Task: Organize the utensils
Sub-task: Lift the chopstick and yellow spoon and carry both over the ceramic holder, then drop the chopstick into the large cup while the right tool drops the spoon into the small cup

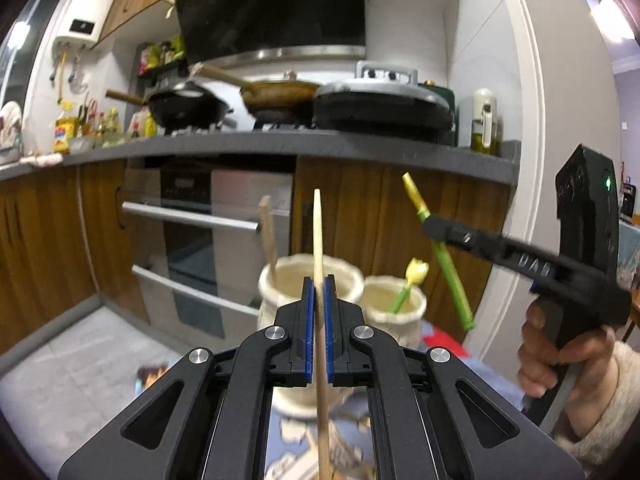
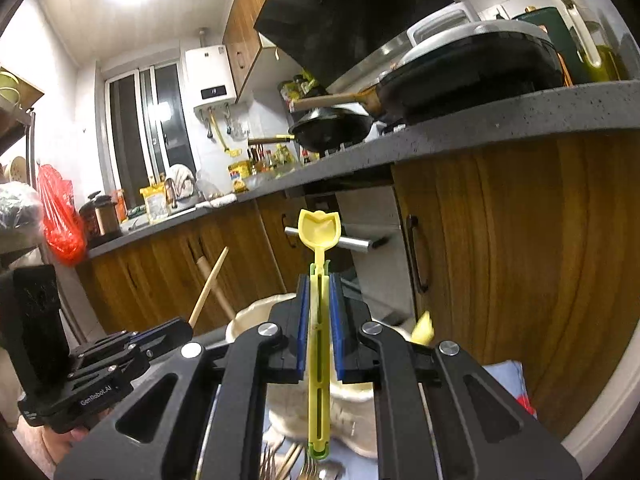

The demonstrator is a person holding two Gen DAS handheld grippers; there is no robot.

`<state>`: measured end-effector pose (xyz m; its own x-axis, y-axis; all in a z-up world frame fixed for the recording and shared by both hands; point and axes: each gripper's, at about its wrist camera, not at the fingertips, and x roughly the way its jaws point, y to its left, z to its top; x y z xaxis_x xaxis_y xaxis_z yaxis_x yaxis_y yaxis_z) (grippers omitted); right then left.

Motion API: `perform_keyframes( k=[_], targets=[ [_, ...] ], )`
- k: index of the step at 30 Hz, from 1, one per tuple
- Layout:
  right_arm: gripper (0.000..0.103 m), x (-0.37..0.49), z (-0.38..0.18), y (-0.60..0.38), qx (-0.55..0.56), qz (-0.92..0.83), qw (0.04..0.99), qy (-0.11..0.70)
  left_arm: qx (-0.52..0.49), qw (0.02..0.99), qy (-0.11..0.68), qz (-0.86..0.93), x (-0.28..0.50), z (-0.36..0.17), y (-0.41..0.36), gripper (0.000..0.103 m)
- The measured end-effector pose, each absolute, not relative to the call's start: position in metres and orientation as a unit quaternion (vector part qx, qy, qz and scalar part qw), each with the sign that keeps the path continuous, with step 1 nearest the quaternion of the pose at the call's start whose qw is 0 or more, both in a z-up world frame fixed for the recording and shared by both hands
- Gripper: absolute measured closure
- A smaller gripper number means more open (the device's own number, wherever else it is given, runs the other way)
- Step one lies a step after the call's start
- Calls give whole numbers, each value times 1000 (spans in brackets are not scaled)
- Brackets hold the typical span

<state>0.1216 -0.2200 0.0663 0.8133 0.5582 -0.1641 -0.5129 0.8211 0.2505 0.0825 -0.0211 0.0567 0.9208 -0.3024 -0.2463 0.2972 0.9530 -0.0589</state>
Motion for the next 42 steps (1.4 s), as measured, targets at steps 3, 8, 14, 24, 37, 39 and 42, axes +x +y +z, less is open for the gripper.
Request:
perform_keyframes(
  k=[3, 8, 14, 24, 37, 39, 42],
  targets=[
    [93, 132, 69, -219, 100, 283, 948, 105, -5, 982, 103, -156, 94, 70, -30, 98],
    [93, 154, 67, -218, 110, 284, 947, 101, -15, 989, 63, -137, 127, 92, -38, 98],
    [93, 166, 57, -209, 100, 287, 947, 103, -13, 993, 32, -110, 155, 107, -44, 98],
    [93, 174, 41, -203, 84, 273, 951, 121, 53, 995, 2, -80, 168, 86, -69, 98],
    [93, 164, 33, -189, 36, 272, 953, 128, 54, 994, -13, -94, 131, 70, -56, 98],
    [93, 162, 33, -193, 40, 269, 953, 132, 38, 995, -1, -96, 126, 66, -48, 98],
    [93, 159, 33, -201, 54, 266, 952, 142, 15, 994, 22, -103, 122, 61, -38, 98]
  ],
)
